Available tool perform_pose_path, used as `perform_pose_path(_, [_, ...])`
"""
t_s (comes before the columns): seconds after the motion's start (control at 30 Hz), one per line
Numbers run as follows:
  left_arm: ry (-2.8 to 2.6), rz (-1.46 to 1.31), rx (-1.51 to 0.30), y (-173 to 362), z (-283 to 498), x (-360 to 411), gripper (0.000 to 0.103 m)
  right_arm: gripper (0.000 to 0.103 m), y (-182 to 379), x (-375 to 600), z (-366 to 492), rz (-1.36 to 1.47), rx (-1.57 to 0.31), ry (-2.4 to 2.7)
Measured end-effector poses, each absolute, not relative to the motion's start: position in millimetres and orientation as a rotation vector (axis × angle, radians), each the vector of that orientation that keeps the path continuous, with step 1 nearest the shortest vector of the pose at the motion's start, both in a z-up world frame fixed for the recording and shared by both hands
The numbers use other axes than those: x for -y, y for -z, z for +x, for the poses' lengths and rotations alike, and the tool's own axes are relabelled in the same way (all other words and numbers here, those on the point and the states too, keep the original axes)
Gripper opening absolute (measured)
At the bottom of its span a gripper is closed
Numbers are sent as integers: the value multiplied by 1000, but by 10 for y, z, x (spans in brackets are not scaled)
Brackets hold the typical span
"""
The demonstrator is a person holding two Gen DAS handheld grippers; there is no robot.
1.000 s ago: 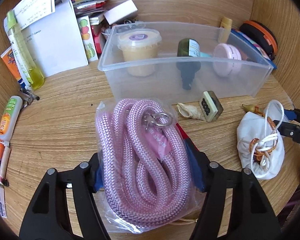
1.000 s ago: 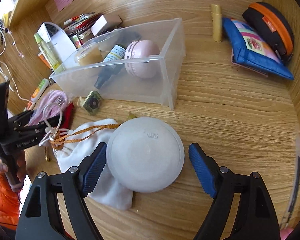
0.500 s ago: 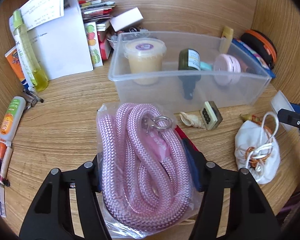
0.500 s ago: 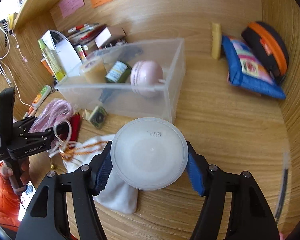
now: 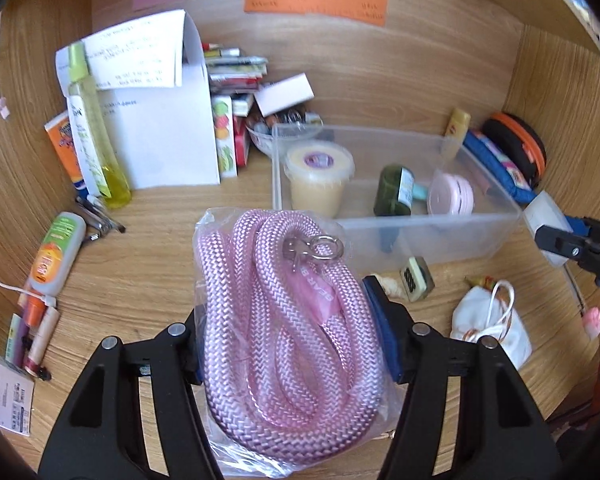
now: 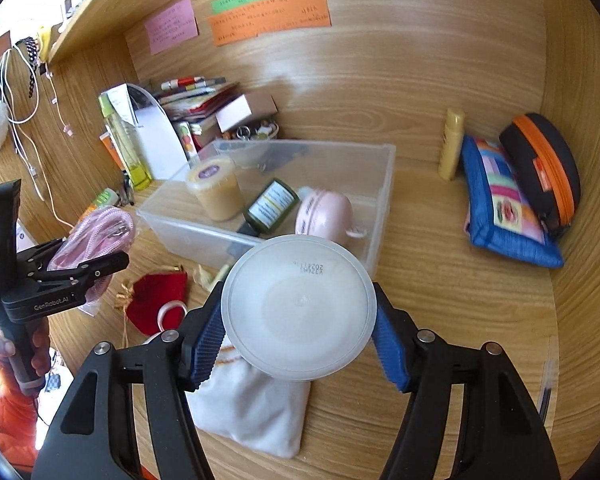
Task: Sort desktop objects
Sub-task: 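Lower the pink rope bag and white lid into the clear box and release both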
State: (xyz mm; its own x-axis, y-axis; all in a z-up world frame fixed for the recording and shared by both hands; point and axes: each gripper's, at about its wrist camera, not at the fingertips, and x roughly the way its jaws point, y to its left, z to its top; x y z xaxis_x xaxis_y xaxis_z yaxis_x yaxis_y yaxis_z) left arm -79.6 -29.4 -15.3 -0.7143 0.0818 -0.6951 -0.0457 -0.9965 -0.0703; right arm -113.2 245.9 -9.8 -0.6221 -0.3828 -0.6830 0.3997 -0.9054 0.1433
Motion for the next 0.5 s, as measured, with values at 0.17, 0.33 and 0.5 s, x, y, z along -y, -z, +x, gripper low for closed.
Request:
perform_pose_path(0.17, [-2873,-1099,105,-40,-856,379,62,63,34,-2406,-1221,1025,-25,2491])
perform_pose_path(0.33, [-2880,-1073,112,-137,-966,409,62,63,13,-2341,-1340,1019,-20,2481])
perform_pose_path(0.5, [-2860,-1074,127,-150,-1114,418,62,63,37,-2265,-1469,1023,-2,2466])
